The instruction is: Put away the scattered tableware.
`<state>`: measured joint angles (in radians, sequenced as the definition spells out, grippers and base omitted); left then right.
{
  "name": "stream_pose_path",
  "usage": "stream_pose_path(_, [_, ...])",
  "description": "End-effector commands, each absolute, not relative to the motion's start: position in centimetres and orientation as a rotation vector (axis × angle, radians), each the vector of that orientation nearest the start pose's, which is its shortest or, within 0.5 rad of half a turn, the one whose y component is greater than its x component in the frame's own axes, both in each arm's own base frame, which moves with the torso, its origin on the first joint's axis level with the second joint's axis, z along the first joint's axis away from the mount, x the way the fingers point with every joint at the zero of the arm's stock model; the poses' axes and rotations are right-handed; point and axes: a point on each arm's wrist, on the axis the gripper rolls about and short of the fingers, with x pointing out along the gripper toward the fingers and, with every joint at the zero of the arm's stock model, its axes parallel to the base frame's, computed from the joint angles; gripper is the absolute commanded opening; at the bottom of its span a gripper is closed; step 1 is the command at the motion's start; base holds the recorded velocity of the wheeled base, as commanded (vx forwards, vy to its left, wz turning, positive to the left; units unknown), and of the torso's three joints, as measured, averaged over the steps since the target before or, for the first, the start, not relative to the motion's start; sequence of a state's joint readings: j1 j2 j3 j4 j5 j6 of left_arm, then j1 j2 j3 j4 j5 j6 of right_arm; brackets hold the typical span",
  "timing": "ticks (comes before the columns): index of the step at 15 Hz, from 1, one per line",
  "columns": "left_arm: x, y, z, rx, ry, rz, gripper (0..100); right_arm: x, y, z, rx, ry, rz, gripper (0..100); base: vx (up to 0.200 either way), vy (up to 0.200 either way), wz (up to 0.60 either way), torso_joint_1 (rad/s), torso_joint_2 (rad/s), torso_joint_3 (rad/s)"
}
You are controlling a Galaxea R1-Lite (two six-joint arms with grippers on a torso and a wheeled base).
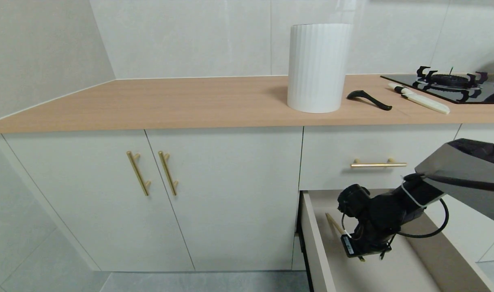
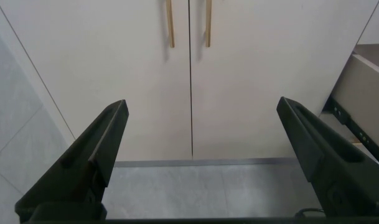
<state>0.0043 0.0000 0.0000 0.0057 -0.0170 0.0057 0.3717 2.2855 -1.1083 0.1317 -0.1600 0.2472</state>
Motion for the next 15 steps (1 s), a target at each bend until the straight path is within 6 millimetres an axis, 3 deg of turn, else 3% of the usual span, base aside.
stream_pose_path(1, [-2.28, -0.05, 7.49, 0.006, 0.006, -0.012, 100, 33.74, 13.01, -3.24, -0.192, 1.291, -0.032, 0, 0.000, 0.000, 0.00, 0.000, 0.00, 0.000])
stream_pose_path(3, [-2.28, -0.05, 7.49, 0.006, 0.006, -0.012, 100, 33.47, 13.44, -4.07, -0.232, 1.271, -0.055, 0, 0.000, 0.000, 0.00, 0.000, 0.00, 0.000])
stream_pose_path(11, [-2.28, -0.05, 7.49, 0.006, 0.006, -0.012, 100, 33.40, 13.42, -3.97, -0.231, 1.271, -0.054, 0, 0.000, 0.000, 0.00, 0.000, 0.00, 0.000])
stream_pose_path(12, [-2.28, -0.05, 7.49, 0.006, 0.006, -0.012, 100, 33.44, 13.43, -3.89, -0.228, 1.268, -0.054, 100, 0.000, 0.000, 0.00, 0.000, 0.00, 0.000])
stream_pose_path(15, [-2.28, -0.05, 7.49, 0.006, 0.006, -0.012, 100, 33.44, 13.45, -3.87, -0.215, 1.263, -0.055, 100, 0.000, 0.000, 0.00, 0.000, 0.00, 0.000])
